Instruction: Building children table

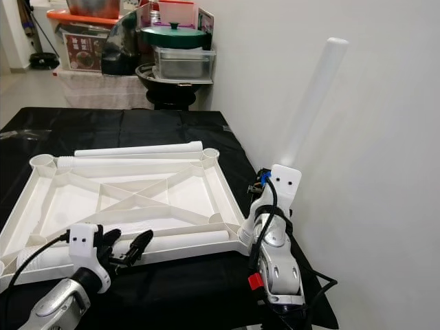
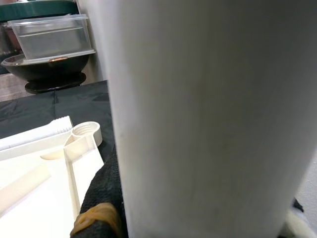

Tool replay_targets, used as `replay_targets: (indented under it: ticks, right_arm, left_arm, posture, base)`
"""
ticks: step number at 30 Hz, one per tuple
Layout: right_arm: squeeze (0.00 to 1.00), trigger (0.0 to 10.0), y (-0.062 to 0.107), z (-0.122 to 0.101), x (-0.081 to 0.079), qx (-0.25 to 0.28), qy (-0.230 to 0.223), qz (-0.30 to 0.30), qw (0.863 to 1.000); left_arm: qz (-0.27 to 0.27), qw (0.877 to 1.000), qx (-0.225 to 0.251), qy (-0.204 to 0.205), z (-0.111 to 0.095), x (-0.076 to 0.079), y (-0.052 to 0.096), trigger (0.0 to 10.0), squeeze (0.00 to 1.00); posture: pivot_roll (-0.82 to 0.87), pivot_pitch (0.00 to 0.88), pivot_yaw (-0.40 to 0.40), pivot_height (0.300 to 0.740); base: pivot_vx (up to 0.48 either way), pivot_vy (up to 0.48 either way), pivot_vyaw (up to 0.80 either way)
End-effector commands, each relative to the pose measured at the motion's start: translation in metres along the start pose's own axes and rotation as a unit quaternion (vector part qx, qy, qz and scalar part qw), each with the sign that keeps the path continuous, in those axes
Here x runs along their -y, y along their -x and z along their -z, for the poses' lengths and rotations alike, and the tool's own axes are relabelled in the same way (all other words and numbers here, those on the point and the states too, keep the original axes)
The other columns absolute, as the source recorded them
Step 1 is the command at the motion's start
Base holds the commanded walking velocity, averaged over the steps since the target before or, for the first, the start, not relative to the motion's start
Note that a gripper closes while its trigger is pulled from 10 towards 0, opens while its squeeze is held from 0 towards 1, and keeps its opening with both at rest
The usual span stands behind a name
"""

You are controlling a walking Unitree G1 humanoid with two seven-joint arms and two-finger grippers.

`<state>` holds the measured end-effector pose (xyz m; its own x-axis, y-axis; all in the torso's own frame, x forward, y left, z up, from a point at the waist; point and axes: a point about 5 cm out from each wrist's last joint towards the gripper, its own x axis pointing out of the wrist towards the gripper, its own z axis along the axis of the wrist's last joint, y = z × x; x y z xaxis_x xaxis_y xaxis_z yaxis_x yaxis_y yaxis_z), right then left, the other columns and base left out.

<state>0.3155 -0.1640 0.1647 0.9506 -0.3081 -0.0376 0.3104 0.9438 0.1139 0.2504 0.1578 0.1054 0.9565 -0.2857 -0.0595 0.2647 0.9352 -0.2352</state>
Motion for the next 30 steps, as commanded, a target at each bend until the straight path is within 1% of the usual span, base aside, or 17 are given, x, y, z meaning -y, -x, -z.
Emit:
replay_targets:
  ticks: [1, 7, 9, 11, 12, 13, 15, 17, 18, 19, 21, 24, 26, 27, 28, 29, 30]
  right_arm:
    - [0.00, 10.0, 0.001, 0.035, 0.028, -0.074, 0.041, 0.067, 0.994]
    - [0.00, 10.0, 0.000, 0.036, 0.025, -0.071, 0.042, 0.060, 0.995]
    - [0.00, 10.0, -0.002, 0.034, 0.022, -0.060, 0.047, 0.040, 0.996]
    - [0.00, 10.0, -0.005, 0.028, 0.017, -0.035, 0.041, -0.004, 0.999]
    - [0.00, 10.0, -0.005, 0.028, 0.017, -0.035, 0.041, -0.004, 0.999]
    - [0.00, 10.0, -0.007, 0.025, 0.013, -0.020, 0.040, -0.037, 0.998]
    - [0.00, 10.0, -0.009, 0.024, 0.013, -0.013, 0.041, -0.064, 0.997]
    - [0.00, 10.0, -0.012, 0.028, 0.017, -0.030, 0.036, -0.069, 0.996]
    - [0.00, 10.0, -0.014, 0.035, 0.017, -0.052, 0.030, -0.098, 0.993]
    - [0.00, 10.0, -0.014, 0.035, 0.017, -0.052, 0.030, -0.098, 0.993]
    - [0.00, 10.0, -0.012, 0.047, 0.013, -0.086, 0.023, -0.159, 0.983]
    - [0.00, 10.0, -0.009, 0.052, 0.010, -0.098, 0.015, -0.186, 0.978]
    - [0.00, 10.0, 0.002, 0.061, 0.000, -0.122, -0.004, -0.264, 0.957]
    - [0.00, 10.0, 0.002, 0.061, 0.000, -0.122, -0.004, -0.264, 0.957]
    - [0.00, 10.0, 0.007, 0.064, -0.004, -0.128, -0.007, -0.294, 0.947]
    - [0.00, 10.0, 0.007, 0.064, -0.004, -0.128, -0.007, -0.294, 0.947]
    - [0.00, 10.0, 0.009, 0.063, -0.008, -0.128, -0.011, -0.312, 0.941]
  left_arm:
    - [-0.006, 1.000, -0.010, -0.003, 0.005, -0.002, 0.000, 10.0, 0.00]
    - [-0.005, 1.000, -0.011, -0.005, 0.005, -0.002, -0.001, 10.0, 0.00]
    - [-0.004, 1.000, -0.010, -0.006, 0.004, -0.002, -0.002, 10.0, 0.00]
    - [-0.004, 1.000, -0.010, -0.007, 0.004, -0.002, -0.002, 10.0, 0.00]
    - [-0.004, 1.000, -0.010, -0.007, 0.004, -0.002, -0.002, 10.0, 0.00]
    - [-0.004, 1.000, -0.010, -0.006, 0.004, -0.002, -0.002, 10.0, 0.00]
    - [-0.003, 1.000, -0.011, -0.007, 0.004, -0.002, -0.002, 10.0, 0.00]
    - [-0.003, 1.000, -0.011, -0.007, 0.004, -0.003, -0.003, 10.0, 0.00]
    - [-0.002, 1.000, -0.012, -0.007, 0.005, -0.003, -0.003, 10.0, 0.00]
    - [-0.002, 1.000, -0.012, -0.007, 0.005, -0.003, -0.003, 10.0, 0.00]
    - [-0.001, 1.000, -0.013, -0.008, 0.005, -0.003, -0.003, 10.0, 0.00]
    - [-0.001, 1.000, -0.014, -0.007, 0.005, -0.003, -0.003, 10.0, 0.00]
    - [0.002, 1.000, -0.016, -0.007, 0.006, -0.003, -0.003, 10.0, 0.00]
    - [0.002, 1.000, -0.016, -0.007, 0.006, -0.003, -0.003, 10.0, 0.00]
    - [0.003, 1.000, -0.017, -0.007, 0.006, -0.003, -0.003, 10.0, 0.00]
    - [0.003, 1.000, -0.017, -0.007, 0.006, -0.003, -0.003, 10.0, 0.00]
    - [0.004, 1.000, -0.018, -0.007, 0.006, -0.003, -0.003, 10.0, 0.00]
  posture:
    - [0.06, 0.000, -0.097, 0.740]
    - [0.06, 0.000, -0.096, 0.740]
    - [0.06, 0.000, -0.094, 0.740]
    - [0.06, 0.000, -0.094, 0.740]
    - [0.06, 0.000, -0.094, 0.740]
    - [0.06, 0.000, -0.091, 0.740]
    - [0.06, 0.000, -0.091, 0.740]
    - [0.05, 0.000, -0.092, 0.740]
    - [0.06, 0.000, -0.094, 0.740]
    - [0.06, 0.000, -0.094, 0.740]
    - [0.06, 0.000, -0.091, 0.740]
    - [0.06, 0.000, -0.092, 0.740]
    - [0.06, 0.000, -0.087, 0.740]
    - [0.06, 0.000, -0.087, 0.740]
    - [0.06, 0.000, -0.086, 0.740]
    - [0.06, 0.000, -0.086, 0.740]
    - [0.06, 0.000, -0.085, 0.740]
  base:
    - [0.000, 0.000, 0.00]
    - [0.000, 0.000, 0.00]
    - [0.000, 0.000, 0.00]
    - [0.000, 0.000, 0.00]
    - [0.000, 0.000, 0.00]
    - [0.000, 0.000, 0.00]
    - [0.000, 0.000, 0.00]
    - [0.000, 0.000, 0.00]
    - [0.000, 0.000, 0.00]
    - [0.000, 0.000, 0.00]
    - [0.000, 0.000, 0.00]
    - [0.000, 0.000, 0.00]
    - [0.000, 0.000, 0.00]
    - [0.000, 0.000, 0.00]
    - [0.000, 0.000, 0.00]
    - [0.000, 0.000, 0.00]
    - [0.000, 0.000, 0.00]
